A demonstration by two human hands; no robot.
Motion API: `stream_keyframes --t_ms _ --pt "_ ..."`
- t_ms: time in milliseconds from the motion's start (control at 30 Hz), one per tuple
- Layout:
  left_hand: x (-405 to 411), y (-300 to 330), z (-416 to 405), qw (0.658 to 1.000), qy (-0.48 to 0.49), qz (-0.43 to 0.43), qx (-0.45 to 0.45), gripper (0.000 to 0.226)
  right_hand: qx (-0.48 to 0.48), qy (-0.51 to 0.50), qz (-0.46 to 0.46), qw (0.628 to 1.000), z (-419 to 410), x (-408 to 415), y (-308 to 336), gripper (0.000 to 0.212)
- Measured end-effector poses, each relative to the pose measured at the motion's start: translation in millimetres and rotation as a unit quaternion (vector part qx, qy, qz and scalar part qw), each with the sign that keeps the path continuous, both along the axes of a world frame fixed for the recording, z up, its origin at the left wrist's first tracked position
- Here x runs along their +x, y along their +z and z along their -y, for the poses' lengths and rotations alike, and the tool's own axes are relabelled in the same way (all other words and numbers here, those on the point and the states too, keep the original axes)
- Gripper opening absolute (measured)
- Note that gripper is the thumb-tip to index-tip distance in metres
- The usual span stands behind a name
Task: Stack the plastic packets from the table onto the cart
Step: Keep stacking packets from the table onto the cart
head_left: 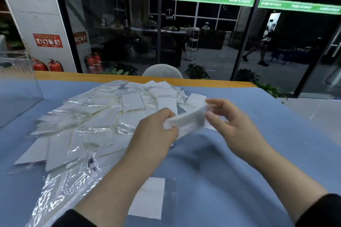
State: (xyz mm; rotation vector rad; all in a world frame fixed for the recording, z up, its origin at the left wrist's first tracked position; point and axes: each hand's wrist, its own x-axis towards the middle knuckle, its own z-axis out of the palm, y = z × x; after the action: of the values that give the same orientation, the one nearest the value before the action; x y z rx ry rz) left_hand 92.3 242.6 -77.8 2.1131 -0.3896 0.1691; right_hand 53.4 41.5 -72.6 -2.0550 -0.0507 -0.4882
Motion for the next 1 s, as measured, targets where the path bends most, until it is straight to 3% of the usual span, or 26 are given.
stream_keyframes --t_ms 67,133,200,267,433,533,800,900,1000 --pt "4 1 -5 0.998 0.062 0.022 -0.016 0.011 -0.047 -0.060 -0.019 0.997 12 26 5 0.031" --pt "6 2 -9 0.993 0.102 0.037 -0.035 0.013 -0.180 -0.093 -0.084 0.976 23 55 5 0.052" --pt "9 3 -11 0.990 0.127 0.049 -0.048 0.018 -0.269 -0.080 -0.155 0.947 24 81 4 0.073" --pt "11 3 -13 0.987 0.144 0.045 -0.052 0.021 -0.297 -0.053 -0.198 0.932 21 103 2 0.082" --pt "14 1 -12 0.986 0.157 0.023 -0.050 0.024 -0.316 -0.055 -0.242 0.916 17 142 -7 0.077" --pt "15 2 -9 0.986 0.159 0.013 -0.053 0.025 -0.384 -0.074 -0.247 0.887 19 154 -4 0.065" --pt "14 0 -6 0.988 0.144 0.013 -0.047 0.030 -0.516 -0.134 -0.138 0.834 26 180 -27 0.022" --pt "14 -1 -6 0.989 0.143 0.015 -0.044 0.032 -0.489 -0.145 -0.123 0.851 36 182 -26 0.016" --pt "15 -1 -7 0.989 0.138 0.016 -0.057 0.034 -0.379 -0.159 -0.092 0.907 49 167 -13 0.012"
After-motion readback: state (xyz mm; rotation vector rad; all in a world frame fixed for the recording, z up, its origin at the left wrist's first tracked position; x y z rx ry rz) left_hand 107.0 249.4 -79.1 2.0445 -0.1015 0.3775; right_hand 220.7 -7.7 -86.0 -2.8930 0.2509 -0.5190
